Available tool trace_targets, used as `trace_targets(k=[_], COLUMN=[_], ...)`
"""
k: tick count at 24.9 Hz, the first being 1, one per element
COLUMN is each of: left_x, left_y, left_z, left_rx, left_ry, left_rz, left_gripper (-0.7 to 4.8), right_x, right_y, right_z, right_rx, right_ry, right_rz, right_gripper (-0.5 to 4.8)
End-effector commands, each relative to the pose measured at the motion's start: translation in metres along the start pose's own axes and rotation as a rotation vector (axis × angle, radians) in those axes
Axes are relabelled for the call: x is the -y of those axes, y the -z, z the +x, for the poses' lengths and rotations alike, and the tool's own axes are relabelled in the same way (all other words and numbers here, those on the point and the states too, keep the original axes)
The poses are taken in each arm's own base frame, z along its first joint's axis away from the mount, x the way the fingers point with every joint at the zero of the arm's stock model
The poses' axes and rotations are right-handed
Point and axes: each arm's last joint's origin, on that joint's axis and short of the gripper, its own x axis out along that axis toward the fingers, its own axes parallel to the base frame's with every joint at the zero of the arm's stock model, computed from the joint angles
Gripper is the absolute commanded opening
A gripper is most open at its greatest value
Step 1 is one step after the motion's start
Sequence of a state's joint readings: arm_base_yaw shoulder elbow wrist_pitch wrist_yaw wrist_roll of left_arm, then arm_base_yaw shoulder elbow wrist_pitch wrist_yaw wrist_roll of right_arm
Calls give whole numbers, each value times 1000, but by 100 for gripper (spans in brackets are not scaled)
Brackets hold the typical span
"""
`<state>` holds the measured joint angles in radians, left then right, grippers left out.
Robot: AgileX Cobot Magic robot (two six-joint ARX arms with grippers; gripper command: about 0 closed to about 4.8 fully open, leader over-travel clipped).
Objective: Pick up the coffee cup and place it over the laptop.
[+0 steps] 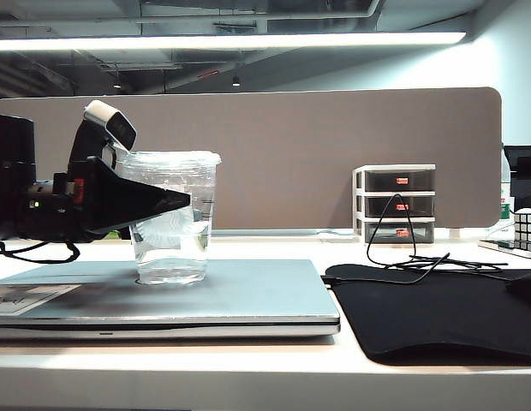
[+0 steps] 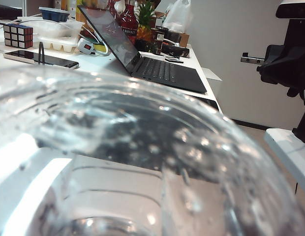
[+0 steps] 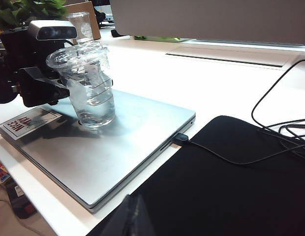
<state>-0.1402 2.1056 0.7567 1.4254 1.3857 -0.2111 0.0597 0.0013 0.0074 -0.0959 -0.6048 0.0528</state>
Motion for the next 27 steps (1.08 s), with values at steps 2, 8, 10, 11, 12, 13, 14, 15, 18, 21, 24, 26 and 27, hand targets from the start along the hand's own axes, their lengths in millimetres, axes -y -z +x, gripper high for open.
trace_targets(k=[2,8,10,11,12,13,14,15,18,21,24,26,27], left_x=[-1,-6,-7,-7,-7,-7,-6,-4,3,8,12,16,19], left_y=[-4,-5,-5,-5,-5,-5,-6,-10,-18,-22,-27,-30,-31], left_z=[-11,-45,-56,-60,-69,-73,-76,-81,-91,-96,-97,-96,-95], left_rx=[8,11,11,11,12,12,10,5,8,11,26,31,31], left_ry=[-27,-98,-107,-112,-124,-127,-121,-107,-140,-160,-196,-201,-198], left_rz=[87,79,55,49,24,18,21,32,52,61,16,-20,-23], left_gripper=[479,479,479,479,479,479,479,479,479,304,125,6,-4], right_x=[0,-1,-1,-1,-1,-1,-1,-1,-1,0,0,0,0], right_y=[0,0,0,0,0,0,0,0,0,0,-1,-1,-1], right_z=[0,0,0,0,0,0,0,0,0,0,0,0,0], right_rx=[6,5,5,5,5,5,5,7,13,13,14,15,16], right_ry=[-11,-24,-24,-24,-24,-24,-24,-23,-24,-20,-20,-20,-20], right_rz=[-5,-5,-5,-5,-5,-5,-5,-7,-11,-11,-11,-12,-13], right_gripper=[-6,-6,-6,-6,-6,-6,-6,-6,-6,-6,-6,-6,-6])
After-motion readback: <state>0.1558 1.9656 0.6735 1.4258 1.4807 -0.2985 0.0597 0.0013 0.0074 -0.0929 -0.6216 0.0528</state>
